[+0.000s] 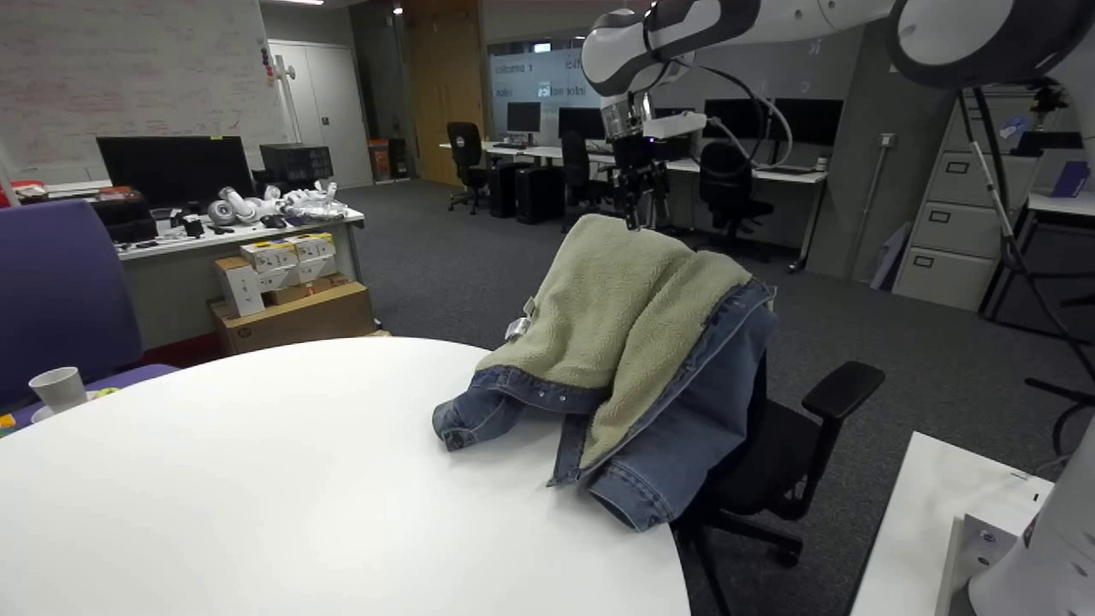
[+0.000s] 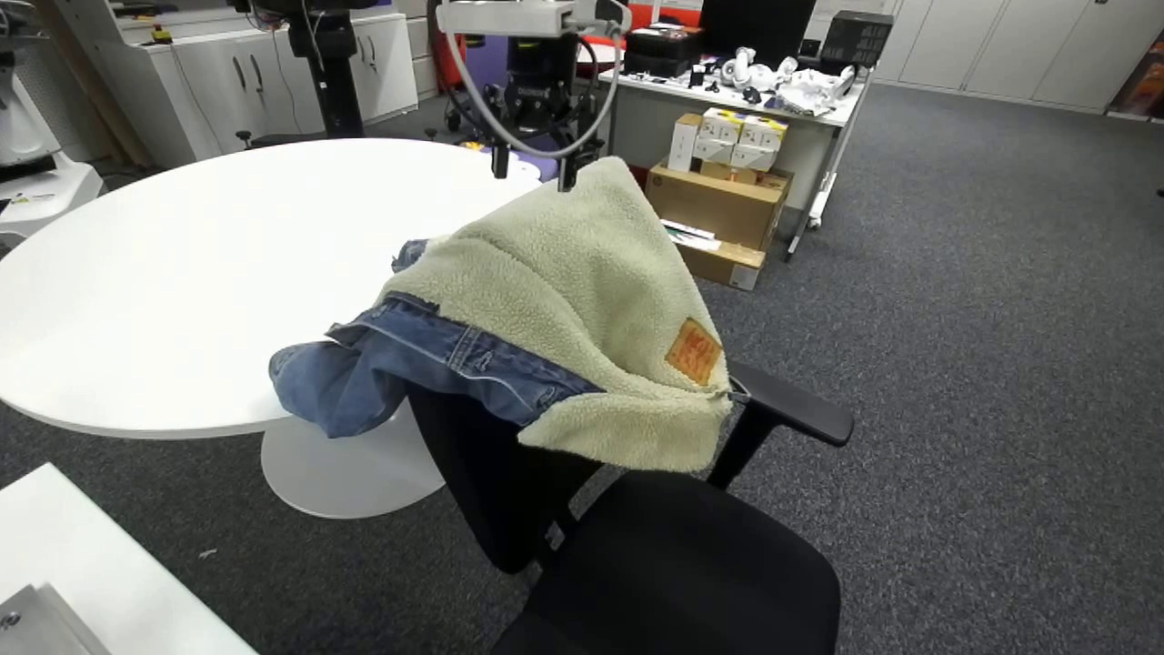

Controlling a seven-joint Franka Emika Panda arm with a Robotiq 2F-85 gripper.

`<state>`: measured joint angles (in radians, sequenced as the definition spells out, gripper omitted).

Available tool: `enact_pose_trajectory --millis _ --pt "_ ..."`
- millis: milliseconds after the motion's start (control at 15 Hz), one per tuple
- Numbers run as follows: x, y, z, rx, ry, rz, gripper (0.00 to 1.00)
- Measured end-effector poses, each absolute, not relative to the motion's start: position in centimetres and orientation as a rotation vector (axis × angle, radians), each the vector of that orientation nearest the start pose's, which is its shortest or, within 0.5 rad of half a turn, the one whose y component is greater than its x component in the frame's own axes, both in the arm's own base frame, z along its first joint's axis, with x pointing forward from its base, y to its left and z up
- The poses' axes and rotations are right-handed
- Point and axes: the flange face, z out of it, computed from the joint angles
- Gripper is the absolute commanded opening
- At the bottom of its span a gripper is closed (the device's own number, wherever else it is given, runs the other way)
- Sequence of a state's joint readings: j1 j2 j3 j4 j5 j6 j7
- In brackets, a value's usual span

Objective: Put the denim coat on the headrest of the chair and push the chair to the right

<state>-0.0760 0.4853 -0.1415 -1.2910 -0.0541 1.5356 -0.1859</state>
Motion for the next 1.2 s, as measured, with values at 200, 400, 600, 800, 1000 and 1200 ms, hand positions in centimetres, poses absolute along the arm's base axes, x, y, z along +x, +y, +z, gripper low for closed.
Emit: enact_pose_trajectory --millis 200,400,600,800,1000,1200 --pt "65.6 -12.0 44.0 -3.101 0.16 0.252 1.0" --pt "64.8 -12.1 42.7 -3.052 0.247 0.084 1.0" --pt "63.2 -12.8 42.2 -3.055 0.284 -0.051 1.0" --pt "60.9 -12.7 41.9 -3.056 0.299 -0.132 1.0" --pt "58.7 -12.5 41.7 -3.062 0.301 -0.17 1.0" --pt "57.1 -12.2 42.3 -3.079 0.297 -0.215 1.0"
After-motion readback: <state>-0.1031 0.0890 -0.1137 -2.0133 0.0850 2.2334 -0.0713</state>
